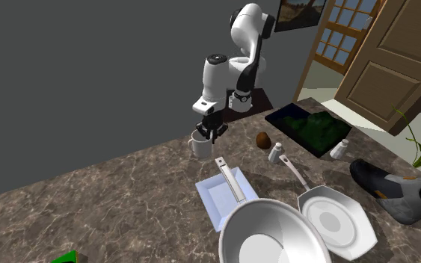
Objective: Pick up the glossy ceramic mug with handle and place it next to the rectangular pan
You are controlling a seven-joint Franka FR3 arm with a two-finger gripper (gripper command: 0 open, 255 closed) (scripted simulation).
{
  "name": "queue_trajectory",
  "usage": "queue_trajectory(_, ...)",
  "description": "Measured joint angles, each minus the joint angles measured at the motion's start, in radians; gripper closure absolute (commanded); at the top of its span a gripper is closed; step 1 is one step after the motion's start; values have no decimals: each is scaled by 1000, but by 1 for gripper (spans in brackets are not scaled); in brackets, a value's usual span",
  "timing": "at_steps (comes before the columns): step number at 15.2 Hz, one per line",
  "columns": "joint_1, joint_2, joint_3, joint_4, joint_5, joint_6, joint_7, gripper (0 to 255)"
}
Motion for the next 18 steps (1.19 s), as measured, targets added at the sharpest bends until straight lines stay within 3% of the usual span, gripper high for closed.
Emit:
queue_trajectory(12, 1, -26, -6, 129, -18, -153, 17, 255)
queue_trajectory(18, 79, -45, 30, 126, -55, -164, 138, 255)
